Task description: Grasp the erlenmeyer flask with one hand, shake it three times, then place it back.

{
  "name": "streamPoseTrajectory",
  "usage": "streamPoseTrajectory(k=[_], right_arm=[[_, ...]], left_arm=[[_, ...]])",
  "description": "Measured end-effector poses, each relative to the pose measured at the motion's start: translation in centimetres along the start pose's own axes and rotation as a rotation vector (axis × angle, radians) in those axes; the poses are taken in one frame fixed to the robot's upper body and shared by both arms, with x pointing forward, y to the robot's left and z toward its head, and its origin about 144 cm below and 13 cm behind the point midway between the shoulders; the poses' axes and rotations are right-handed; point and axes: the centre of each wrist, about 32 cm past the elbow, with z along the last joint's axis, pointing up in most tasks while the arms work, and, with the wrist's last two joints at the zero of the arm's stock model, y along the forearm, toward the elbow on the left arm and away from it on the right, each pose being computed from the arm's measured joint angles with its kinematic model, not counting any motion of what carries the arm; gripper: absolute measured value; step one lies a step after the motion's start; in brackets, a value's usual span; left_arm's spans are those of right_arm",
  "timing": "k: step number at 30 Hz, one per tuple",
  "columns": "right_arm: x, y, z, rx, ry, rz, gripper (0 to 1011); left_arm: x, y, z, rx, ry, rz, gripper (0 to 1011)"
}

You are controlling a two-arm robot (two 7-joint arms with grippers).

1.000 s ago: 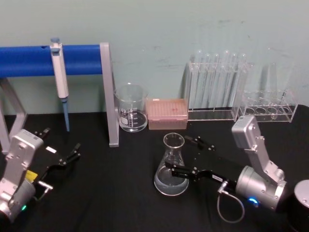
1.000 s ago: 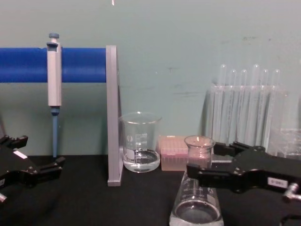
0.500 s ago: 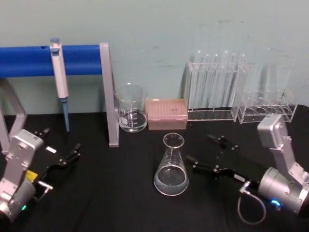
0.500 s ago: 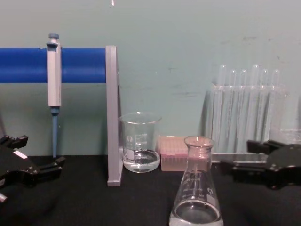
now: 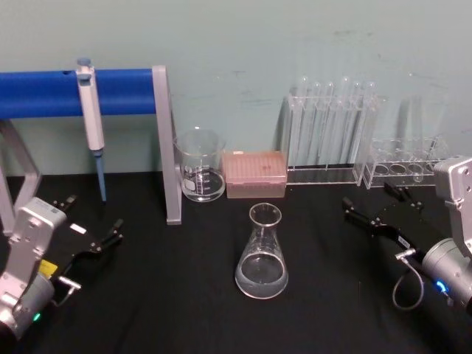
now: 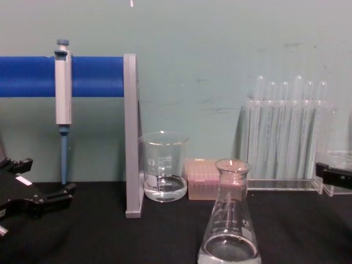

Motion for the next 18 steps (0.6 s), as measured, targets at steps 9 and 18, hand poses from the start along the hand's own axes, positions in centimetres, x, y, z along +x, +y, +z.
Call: streamPoseTrajectory(k=[9,18], right_arm=[[-0.10,0.61,-0.57,-0.017,-0.013,-0.077,1000],[-0.23,0.78,-0.76,-0.027,-0.009,-0.089,1000]], left_arm=[[0.00,0.00,0.00,0.000,0.000,0.000,1001],[0.00,0.00,0.00,0.000,0.000,0.000,1000]])
